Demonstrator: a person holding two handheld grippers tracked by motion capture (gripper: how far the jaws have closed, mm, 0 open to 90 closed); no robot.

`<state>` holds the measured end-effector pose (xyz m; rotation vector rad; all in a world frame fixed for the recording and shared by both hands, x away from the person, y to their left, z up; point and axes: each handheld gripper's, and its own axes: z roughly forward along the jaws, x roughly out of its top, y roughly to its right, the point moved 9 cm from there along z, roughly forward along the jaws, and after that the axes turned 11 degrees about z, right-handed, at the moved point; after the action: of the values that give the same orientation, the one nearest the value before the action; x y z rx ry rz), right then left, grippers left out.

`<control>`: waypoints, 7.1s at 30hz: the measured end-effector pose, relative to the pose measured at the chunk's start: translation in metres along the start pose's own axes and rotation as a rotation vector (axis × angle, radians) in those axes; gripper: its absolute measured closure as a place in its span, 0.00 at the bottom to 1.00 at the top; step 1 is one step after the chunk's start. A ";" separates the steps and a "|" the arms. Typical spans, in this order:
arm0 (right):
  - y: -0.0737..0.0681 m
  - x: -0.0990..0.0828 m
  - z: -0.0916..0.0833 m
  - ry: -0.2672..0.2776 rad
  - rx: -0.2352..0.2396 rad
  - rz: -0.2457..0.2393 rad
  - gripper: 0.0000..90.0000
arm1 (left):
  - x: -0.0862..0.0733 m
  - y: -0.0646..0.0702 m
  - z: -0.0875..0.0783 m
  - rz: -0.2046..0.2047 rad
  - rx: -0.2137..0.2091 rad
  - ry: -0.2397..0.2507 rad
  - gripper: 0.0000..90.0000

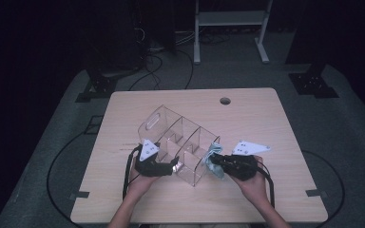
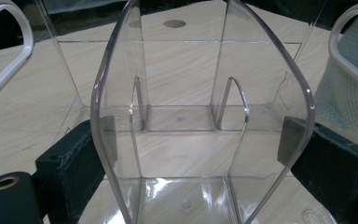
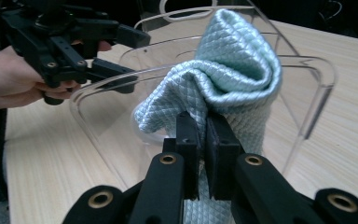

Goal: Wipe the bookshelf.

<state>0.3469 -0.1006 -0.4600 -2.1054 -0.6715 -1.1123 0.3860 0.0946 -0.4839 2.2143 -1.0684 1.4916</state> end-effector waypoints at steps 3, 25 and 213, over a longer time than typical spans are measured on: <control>-0.018 -0.006 0.003 -0.026 0.042 -0.043 0.94 | -0.001 0.000 0.000 -0.004 -0.002 -0.002 0.09; 0.027 -0.001 0.006 -0.024 -0.071 0.004 0.94 | -0.001 0.000 0.000 -0.002 -0.004 -0.001 0.09; 0.068 -0.051 0.043 -0.230 -0.061 0.122 0.94 | 0.000 0.004 0.005 -0.012 -0.006 0.003 0.07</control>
<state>0.3903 -0.1201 -0.5429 -2.3161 -0.6118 -0.8417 0.3873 0.0890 -0.4867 2.2100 -1.0549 1.4846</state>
